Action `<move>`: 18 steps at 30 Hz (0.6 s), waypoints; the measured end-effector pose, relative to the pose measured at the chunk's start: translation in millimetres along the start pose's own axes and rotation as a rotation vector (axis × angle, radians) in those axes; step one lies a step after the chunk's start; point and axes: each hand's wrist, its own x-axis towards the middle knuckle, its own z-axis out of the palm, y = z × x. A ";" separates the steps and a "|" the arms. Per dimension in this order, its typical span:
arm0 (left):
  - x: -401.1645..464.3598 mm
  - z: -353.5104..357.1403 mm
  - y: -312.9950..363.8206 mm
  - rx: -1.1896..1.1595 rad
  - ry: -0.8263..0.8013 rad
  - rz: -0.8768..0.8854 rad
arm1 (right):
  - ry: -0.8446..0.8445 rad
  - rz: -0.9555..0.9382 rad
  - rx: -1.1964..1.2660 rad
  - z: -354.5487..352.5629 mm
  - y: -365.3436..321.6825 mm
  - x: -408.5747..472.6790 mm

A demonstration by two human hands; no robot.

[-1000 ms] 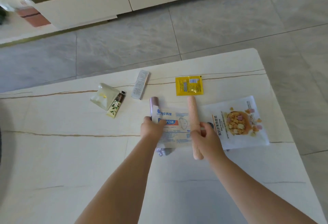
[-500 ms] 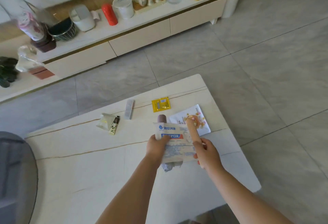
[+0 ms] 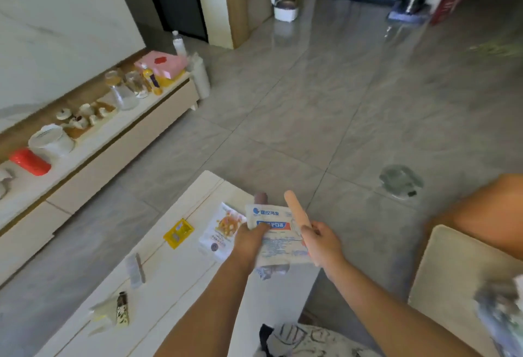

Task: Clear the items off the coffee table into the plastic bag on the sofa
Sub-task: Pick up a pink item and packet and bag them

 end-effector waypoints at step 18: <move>-138.9 266.4 -23.4 0.403 -0.589 0.013 | 0.698 0.178 0.555 -257.9 133.1 -138.9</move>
